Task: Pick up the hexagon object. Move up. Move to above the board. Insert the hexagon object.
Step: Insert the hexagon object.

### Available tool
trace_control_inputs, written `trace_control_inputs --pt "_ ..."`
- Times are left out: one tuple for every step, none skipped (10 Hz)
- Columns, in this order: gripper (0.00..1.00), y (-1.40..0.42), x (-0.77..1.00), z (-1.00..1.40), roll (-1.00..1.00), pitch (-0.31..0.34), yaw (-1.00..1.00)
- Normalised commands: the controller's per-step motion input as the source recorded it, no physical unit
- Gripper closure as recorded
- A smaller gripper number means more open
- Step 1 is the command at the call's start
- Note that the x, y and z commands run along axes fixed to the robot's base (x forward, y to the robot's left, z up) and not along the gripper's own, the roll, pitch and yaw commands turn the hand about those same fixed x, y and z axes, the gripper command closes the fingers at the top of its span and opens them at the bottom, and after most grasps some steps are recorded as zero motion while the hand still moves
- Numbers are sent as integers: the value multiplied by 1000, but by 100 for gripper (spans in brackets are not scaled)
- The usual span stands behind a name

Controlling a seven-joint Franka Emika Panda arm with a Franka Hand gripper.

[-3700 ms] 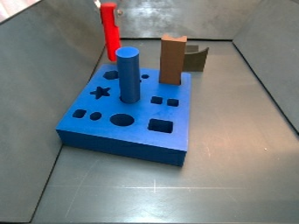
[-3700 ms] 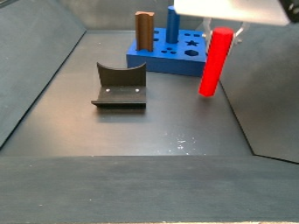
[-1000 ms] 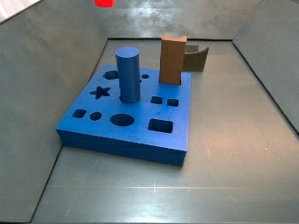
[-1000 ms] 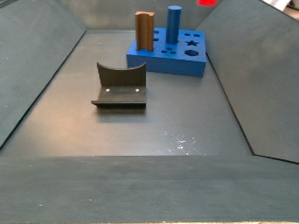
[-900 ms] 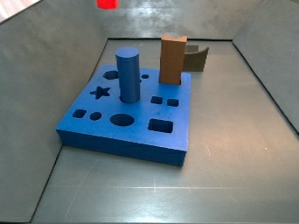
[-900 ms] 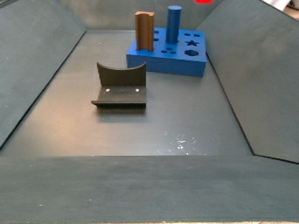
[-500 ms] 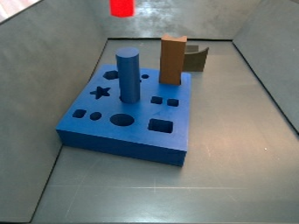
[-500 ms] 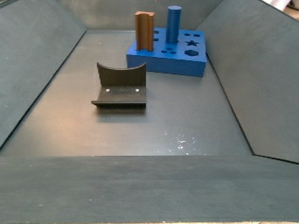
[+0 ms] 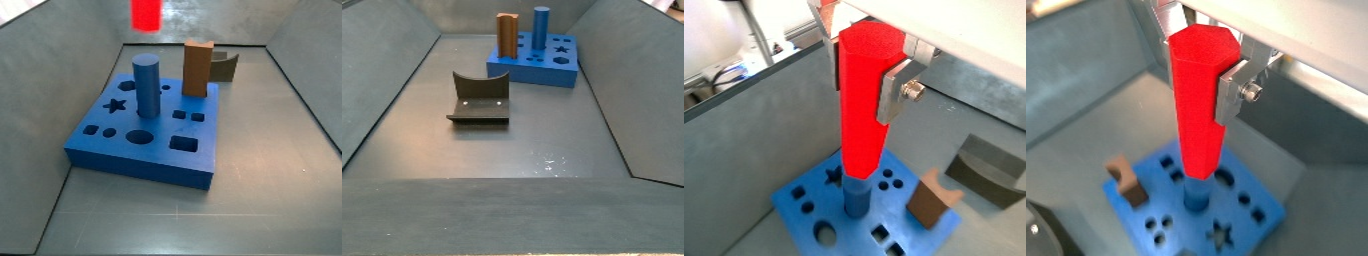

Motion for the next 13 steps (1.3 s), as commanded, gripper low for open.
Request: trace_control_inputs --pt "100 580 -586 -631 50 -60 -323" --pt "100 577 -586 -626 44 -64 -323" --pt "100 580 -589 -626 43 -66 -323" --pt "100 577 -586 -614 40 -66 -323" --pt "100 511 -429 -854 0 0 -426" --pt "100 357 -357 -1000 -39 -16 -543" --pt "100 249 -354 -1000 -30 -11 -657" --pt "100 251 -357 -1000 -34 -11 -649" --pt "100 317 -163 -700 -116 0 -486" --pt "100 229 0 -263 -53 0 -51" --pt "100 97 106 -220 -104 0 0" --pt "100 0 329 -306 -111 0 20" --pt "100 0 343 -391 -97 0 71"
